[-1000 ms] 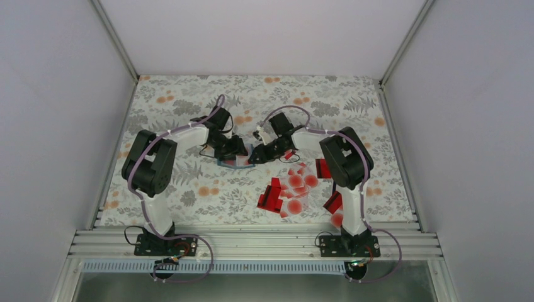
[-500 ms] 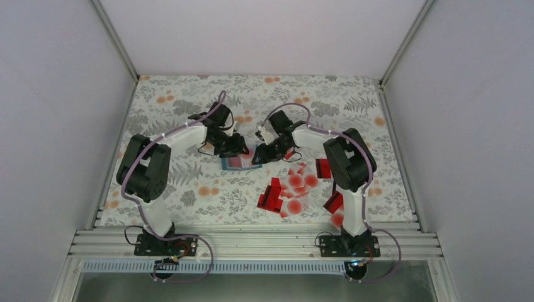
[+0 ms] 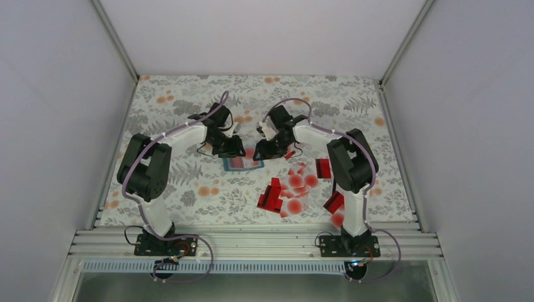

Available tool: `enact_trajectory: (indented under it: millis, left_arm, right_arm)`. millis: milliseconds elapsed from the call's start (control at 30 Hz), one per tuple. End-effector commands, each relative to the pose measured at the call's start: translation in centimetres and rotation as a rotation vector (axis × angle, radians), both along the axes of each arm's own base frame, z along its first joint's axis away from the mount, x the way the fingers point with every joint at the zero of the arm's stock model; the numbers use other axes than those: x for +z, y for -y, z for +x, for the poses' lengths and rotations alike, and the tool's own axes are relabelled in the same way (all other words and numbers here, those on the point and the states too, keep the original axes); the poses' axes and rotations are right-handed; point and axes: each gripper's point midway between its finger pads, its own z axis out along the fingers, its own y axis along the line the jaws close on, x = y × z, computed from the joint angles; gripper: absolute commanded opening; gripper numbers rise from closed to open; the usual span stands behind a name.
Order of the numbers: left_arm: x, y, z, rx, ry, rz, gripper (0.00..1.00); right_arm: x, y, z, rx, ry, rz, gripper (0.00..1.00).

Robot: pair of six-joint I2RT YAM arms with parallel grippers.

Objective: Put the credit cards into the card holder

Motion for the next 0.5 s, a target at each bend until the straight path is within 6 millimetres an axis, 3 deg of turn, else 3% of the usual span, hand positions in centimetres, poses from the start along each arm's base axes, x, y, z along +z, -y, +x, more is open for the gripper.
enact_trajectory:
  millis: [0, 200, 467]
  left_arm:
    - [-0.5, -0.1, 0.4, -0.027, 0.016, 0.006, 0.42]
    - [-1.3, 0.1, 0.5, -0.036, 0.006, 0.01, 0.33]
    - [-2.8, -0.1, 0.3, -0.045, -0.014, 0.024, 0.17]
  right_arm:
    - [3.2, -0.5, 0.9, -0.019, 0.044, 0.043, 0.47]
    - [3.6, -2.1, 1.3, -0.014, 0.01, 0.122, 0.45]
    - [2.0, -2.5, 2.1, -0.055, -0.04, 0.121, 0.43]
